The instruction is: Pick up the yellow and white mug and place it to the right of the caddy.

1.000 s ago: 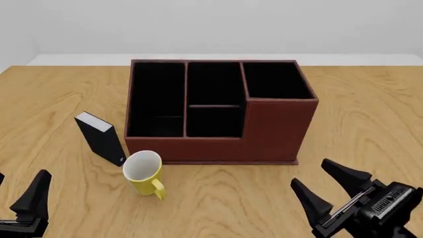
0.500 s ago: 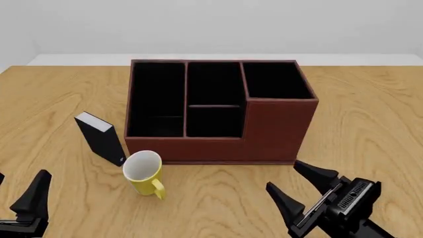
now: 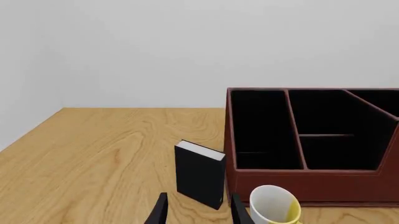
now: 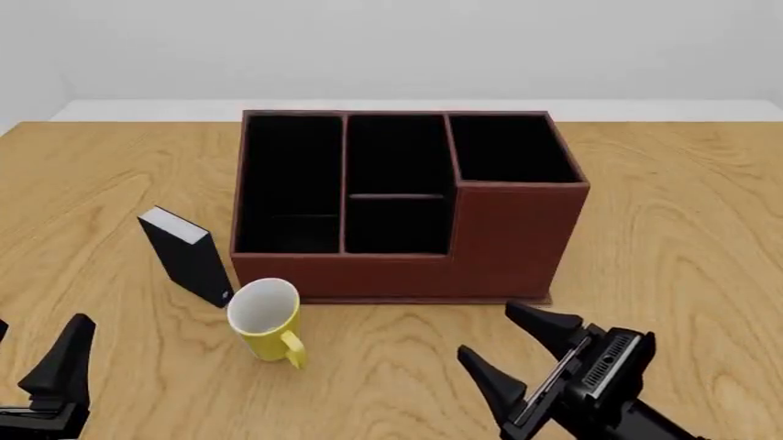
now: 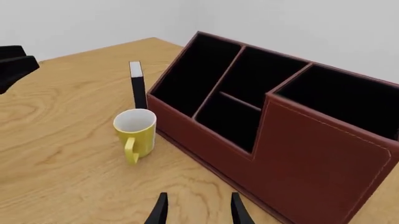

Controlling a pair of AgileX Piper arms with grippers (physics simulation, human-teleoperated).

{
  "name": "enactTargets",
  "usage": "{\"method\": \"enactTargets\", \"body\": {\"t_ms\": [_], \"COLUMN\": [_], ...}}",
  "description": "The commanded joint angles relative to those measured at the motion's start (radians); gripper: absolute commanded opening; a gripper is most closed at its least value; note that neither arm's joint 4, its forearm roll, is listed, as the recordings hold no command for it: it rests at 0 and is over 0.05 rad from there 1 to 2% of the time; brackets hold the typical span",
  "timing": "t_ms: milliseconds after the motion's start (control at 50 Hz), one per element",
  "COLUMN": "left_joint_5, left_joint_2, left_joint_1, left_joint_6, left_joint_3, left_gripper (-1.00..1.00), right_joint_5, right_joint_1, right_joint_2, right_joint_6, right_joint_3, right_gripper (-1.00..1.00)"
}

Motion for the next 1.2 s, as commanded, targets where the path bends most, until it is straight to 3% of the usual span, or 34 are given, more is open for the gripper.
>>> {"method": "enactTargets", "body": {"t_ms": [20, 280, 1200], "left_joint_5": [0.000, 0.000, 0.000], "left_joint_2": [0.000, 0.000, 0.000], "left_joint_1": [0.000, 0.000, 0.000], "left_joint_6": [0.000, 0.000, 0.000], "left_joint_3": [0.000, 0.000, 0.000], "left_gripper": [1.00, 1.00, 1.00], "right_joint_5": [-0.058, -0.095, -0.048], "right_joint_1": [0.044, 0.082, 0.204], "right_joint_2": [0.100, 0.217, 0.492], "right_joint_6": [0.006, 0.012, 0.024], "right_joint_3": [-0.043, -0.115, -0.395], "right_gripper": [1.00, 1.00, 1.00]}}
